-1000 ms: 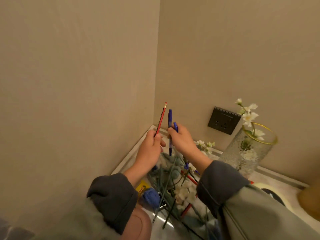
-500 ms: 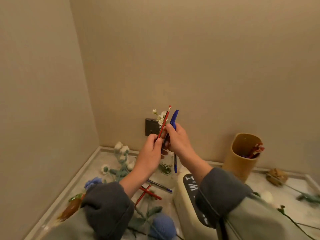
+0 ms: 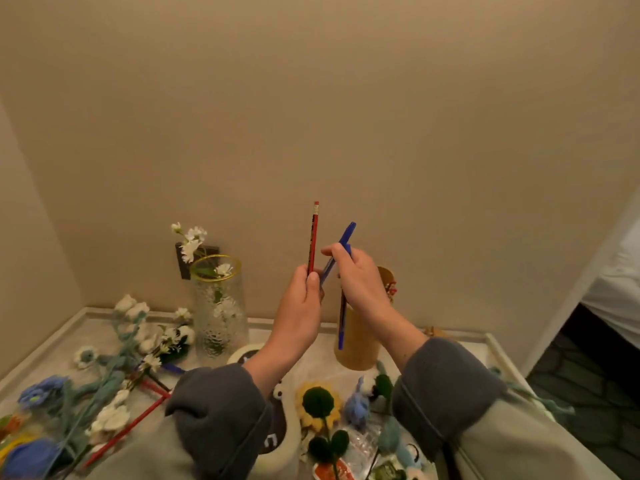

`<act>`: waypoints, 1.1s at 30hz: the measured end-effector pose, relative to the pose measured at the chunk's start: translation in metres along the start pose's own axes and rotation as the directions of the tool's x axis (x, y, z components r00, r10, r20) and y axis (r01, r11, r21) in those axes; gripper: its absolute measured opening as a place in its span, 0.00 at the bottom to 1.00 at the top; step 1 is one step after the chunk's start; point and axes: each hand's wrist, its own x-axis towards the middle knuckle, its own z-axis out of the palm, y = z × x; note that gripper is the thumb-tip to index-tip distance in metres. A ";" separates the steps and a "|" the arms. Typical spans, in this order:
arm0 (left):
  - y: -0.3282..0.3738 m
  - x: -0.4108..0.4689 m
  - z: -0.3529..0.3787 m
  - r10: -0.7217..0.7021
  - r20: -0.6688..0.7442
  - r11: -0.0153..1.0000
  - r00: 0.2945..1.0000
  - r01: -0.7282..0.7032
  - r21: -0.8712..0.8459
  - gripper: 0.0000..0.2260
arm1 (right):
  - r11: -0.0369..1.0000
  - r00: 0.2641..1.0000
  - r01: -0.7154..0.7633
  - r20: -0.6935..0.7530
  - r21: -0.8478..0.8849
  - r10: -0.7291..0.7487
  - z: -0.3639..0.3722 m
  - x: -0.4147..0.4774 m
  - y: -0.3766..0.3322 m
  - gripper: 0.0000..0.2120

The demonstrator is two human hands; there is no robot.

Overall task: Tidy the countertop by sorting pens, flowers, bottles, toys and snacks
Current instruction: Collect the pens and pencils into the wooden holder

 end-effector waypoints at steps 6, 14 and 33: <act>0.002 0.011 0.047 0.009 0.050 0.995 0.999 -0.014 0.098 0.10 | 0.999 0.999 0.046 -0.028 -0.009 -0.047 -0.048 0.021 0.014 0.21; -0.009 0.058 0.071 0.067 0.042 0.937 0.997 -0.078 0.341 0.10 | 0.981 0.984 0.173 -0.020 -0.088 -0.175 -0.077 0.058 0.025 0.18; -0.056 0.059 0.069 -0.104 0.090 0.857 0.991 0.043 0.514 0.13 | 0.803 0.987 0.156 0.061 -0.575 -0.148 -0.068 0.058 0.099 0.14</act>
